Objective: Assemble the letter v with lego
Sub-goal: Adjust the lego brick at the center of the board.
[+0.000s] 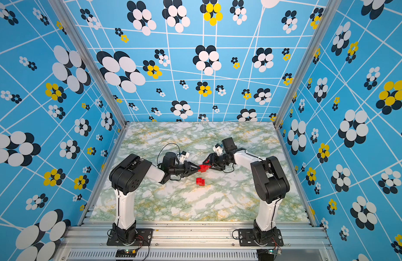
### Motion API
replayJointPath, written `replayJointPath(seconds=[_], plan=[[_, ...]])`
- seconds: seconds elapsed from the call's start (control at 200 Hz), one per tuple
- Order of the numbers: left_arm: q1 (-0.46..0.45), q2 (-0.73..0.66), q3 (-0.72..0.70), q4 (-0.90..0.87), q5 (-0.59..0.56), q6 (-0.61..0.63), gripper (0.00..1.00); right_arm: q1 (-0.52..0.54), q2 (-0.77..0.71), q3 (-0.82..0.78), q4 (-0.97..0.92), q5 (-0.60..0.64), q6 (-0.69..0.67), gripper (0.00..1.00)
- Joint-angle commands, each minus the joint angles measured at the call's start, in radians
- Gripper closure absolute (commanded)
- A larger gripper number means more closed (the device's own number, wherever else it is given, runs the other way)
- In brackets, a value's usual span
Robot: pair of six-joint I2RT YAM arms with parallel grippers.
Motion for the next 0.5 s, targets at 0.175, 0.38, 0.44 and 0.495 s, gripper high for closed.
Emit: replayJointPath(seconds=[0.175, 0.38, 0.44, 0.495], plan=[[0.015, -0.011, 0.050, -0.113, 0.041, 0.080, 0.68, 0.003, 0.020, 0.020, -0.080, -0.043, -0.055, 0.32], [0.014, -0.006, 0.055, -0.115, 0.039, 0.079, 0.68, -0.018, 0.014, -0.020, 0.009, -0.087, -0.009, 0.31], [0.014, -0.001, 0.051, -0.101, 0.038, 0.071, 0.68, -0.019, 0.014, -0.030, 0.025, -0.093, 0.000, 0.31], [0.012, 0.002, 0.048, -0.089, 0.040, 0.063, 0.68, -0.019, 0.014, -0.037, 0.035, -0.097, 0.003, 0.32]])
